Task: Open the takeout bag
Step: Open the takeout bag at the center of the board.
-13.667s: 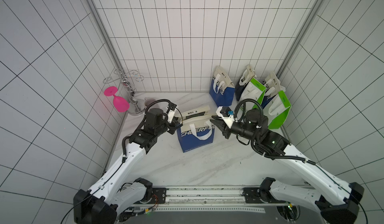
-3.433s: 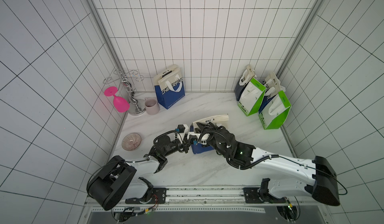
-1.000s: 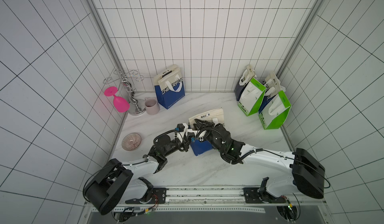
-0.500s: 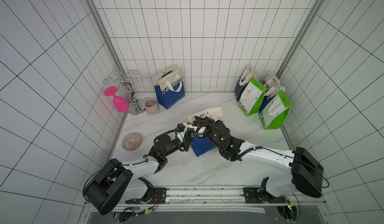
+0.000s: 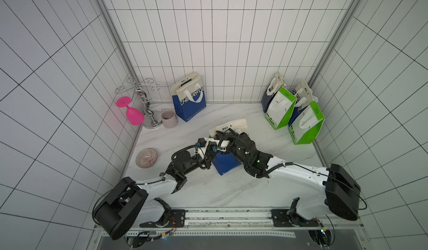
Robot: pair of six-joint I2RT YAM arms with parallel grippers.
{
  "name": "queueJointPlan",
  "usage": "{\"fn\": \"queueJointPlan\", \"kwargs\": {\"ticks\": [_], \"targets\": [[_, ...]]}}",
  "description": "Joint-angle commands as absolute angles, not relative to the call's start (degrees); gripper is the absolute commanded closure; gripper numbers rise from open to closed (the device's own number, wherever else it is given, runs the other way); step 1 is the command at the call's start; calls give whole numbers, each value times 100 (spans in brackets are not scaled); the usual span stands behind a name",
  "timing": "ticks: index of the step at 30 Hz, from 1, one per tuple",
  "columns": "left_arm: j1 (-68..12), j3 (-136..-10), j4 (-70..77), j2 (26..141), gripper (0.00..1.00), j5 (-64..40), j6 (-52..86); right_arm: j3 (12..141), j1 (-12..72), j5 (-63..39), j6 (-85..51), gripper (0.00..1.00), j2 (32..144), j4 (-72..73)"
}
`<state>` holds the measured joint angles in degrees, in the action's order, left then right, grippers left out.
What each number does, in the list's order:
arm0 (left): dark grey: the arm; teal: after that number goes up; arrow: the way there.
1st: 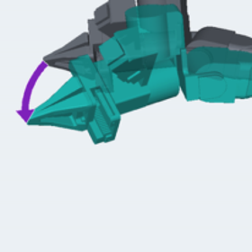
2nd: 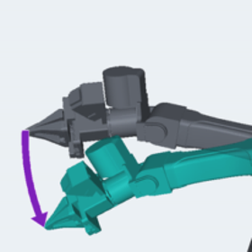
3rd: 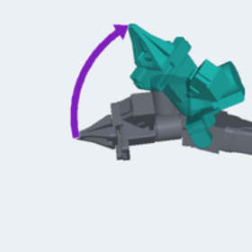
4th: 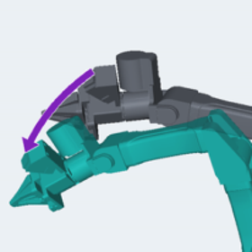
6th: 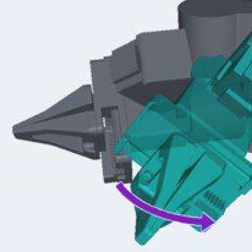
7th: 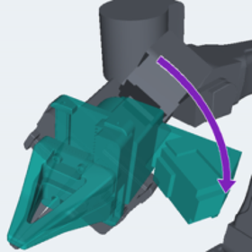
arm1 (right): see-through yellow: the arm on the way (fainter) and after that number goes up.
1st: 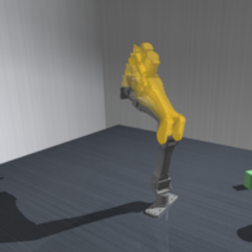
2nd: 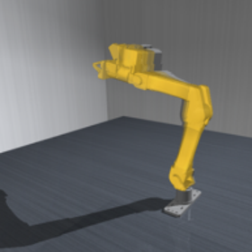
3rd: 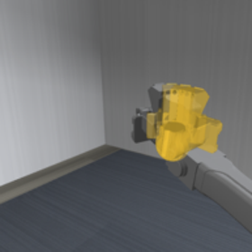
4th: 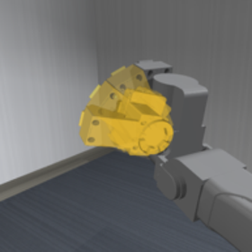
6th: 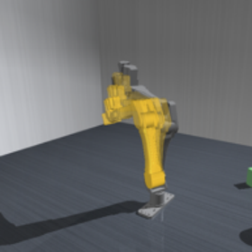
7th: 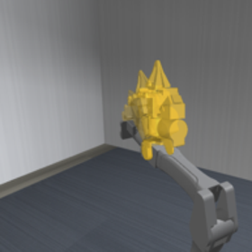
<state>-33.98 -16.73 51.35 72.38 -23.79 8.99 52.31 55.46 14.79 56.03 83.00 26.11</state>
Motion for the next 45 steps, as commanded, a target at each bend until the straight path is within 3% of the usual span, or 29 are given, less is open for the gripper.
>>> {"fn": "queueJointPlan", "kwargs": {"ticks": [1, 9, 20, 32, 45], "targets": [[-3525, -1813, 5317, 7139, 100, -2843, 768, 5958, 5449, 1327, 5467, 84, 8455, 2300], [-3541, -1821, 5309, 7163, 100, -2831, 758, 6123, 5414, 1247, 5368, 100, 8459, 2017], [-3542, -1820, 5273, 7143, 100, -2786, 733, 6286, 5292, 1592, 4216, 100, 8385, 2516], [-3542, -1811, 5256, 7149, 100, -2784, 728, 7040, 4690, 1479, 2461, 100, 8113, 1528], [-3542, -1813, 5222, 7154, 100, -2720, 699, 7582, 4312, 1240, 1873, 100, 8051, 858]]}}
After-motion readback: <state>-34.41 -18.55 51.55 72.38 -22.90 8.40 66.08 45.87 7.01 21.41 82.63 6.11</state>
